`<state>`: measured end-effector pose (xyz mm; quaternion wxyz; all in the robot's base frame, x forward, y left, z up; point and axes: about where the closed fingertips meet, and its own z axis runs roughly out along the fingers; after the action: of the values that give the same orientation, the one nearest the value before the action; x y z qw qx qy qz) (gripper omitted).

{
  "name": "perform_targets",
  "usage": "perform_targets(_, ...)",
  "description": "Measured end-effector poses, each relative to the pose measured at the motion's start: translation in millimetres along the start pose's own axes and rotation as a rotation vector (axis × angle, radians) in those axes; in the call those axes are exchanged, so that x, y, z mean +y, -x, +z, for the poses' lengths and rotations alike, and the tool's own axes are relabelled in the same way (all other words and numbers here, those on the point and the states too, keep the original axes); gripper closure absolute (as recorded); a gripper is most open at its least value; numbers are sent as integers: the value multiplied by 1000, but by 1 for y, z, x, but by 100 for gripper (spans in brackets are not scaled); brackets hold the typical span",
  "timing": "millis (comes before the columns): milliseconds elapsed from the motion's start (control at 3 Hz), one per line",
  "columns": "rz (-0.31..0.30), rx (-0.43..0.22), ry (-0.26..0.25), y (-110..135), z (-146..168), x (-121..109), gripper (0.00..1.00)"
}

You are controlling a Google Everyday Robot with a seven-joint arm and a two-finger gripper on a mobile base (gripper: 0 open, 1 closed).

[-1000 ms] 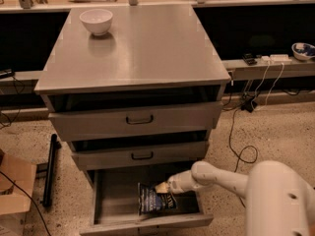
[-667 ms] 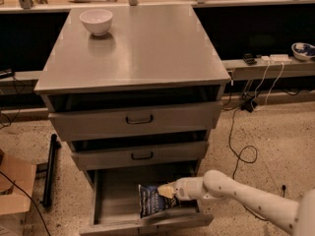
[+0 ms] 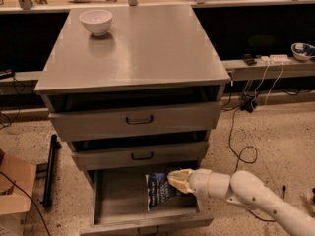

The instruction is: Pick blue chip bag from bottom drawer and place on counter

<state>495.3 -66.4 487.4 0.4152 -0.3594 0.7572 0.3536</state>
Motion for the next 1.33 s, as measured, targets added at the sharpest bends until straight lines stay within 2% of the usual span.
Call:
perform_targets(333,-129,-44,39,70,-49,63,100)
perform_targets(667,-336,-4,138,152,-116,178,100)
perform_targets(1000,-367,32,144,158,-124,193,100)
perform_targets(1333,-363,30,144,157,-123,191,100)
